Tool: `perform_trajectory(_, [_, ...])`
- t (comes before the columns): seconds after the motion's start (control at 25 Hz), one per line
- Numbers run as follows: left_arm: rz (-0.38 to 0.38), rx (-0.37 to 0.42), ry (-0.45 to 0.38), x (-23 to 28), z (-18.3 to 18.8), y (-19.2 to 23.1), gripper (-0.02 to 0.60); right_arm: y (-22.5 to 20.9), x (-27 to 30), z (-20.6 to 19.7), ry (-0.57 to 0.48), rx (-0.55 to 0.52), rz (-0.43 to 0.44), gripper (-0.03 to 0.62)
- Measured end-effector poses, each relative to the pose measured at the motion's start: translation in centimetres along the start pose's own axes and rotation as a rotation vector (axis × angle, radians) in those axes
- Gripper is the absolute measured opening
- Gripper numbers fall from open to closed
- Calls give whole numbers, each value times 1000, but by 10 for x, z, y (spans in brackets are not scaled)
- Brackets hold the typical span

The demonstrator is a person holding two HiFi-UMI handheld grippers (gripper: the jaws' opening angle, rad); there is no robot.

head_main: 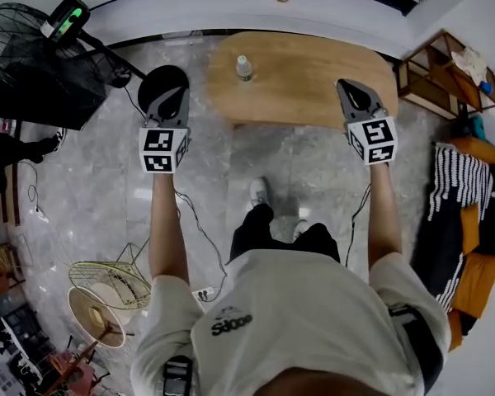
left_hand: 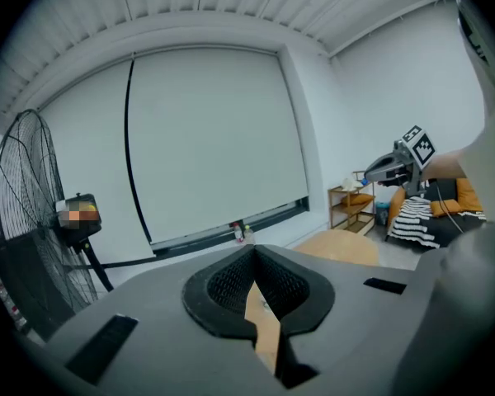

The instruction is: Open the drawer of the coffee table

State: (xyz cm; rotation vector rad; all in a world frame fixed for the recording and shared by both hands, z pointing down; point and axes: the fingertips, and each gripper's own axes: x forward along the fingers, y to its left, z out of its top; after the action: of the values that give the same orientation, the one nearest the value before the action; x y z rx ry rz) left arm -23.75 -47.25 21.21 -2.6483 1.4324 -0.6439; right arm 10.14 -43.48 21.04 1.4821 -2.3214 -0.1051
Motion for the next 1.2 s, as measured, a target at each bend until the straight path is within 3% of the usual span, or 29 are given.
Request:
perform_trajectory(0.2, [-3,-12,5,20,-39,-21,15,18,9,-39,7,-8,61,-2])
perform_trajectory(0.4, [-10,-21,-5,48,-89,-57,15,21,23,-118,24,17,64,-2])
perform_trajectory(0.88, [26,-42,-17,122,-288,-114,15,46,75,-330,26,49,59,-2])
perform_trajectory(1.2, [44,-52,-50,152,-396,-146,15,76,92,-428,-47,48,53,-2])
